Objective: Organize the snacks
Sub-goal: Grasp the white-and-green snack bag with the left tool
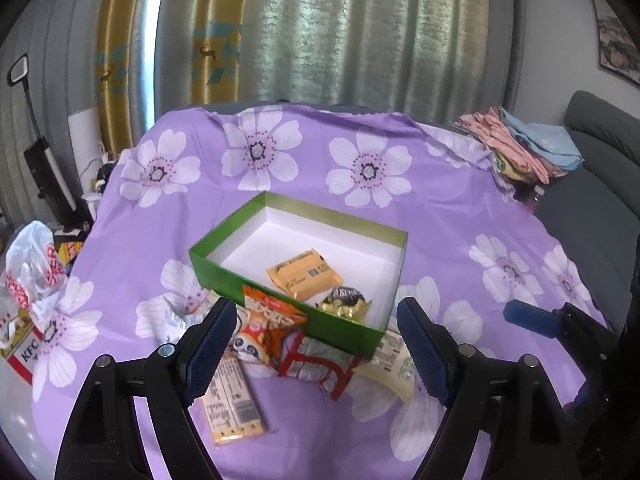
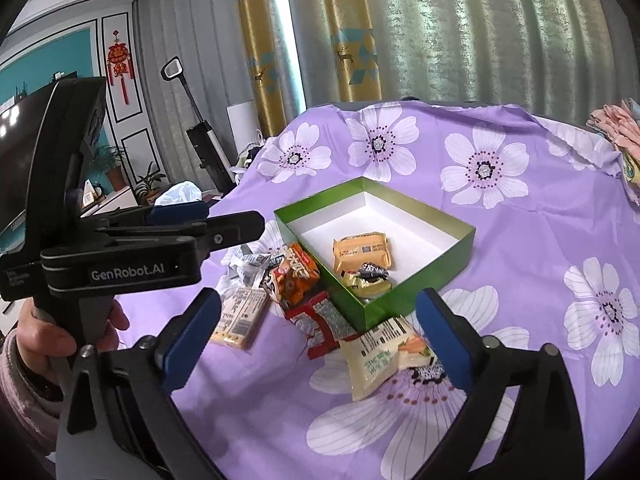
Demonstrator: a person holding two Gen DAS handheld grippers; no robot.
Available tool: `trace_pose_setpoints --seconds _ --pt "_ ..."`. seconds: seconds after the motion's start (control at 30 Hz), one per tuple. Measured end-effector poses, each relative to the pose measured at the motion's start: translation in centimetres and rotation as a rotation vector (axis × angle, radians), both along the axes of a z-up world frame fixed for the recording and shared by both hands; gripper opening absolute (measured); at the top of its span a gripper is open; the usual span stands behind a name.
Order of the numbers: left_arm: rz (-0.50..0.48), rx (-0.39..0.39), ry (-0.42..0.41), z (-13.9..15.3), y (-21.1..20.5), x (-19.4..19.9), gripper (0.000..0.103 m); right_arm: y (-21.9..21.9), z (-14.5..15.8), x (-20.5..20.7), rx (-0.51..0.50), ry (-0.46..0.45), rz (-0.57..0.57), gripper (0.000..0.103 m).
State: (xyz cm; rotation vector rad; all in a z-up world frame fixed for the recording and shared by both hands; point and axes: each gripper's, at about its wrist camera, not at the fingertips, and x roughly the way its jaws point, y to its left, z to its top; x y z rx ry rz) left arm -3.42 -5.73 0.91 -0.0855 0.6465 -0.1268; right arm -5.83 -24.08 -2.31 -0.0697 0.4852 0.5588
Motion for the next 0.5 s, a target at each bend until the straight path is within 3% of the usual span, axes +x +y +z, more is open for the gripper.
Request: trace_pose_setpoints --seconds 0.3,0.5 --pt "-0.009 -0.069 0.120 -3.5 0.8 -0.7 0.083 -2.6 -2.0 -0.9 0.002 0.064 -0.046 0.102" --pt "-0.062 -0.158 0.216 -6.4 0.5 -0.8 0.082 -4.0 -3.9 -0.5 -0.002 0.125 -0.074 0.102"
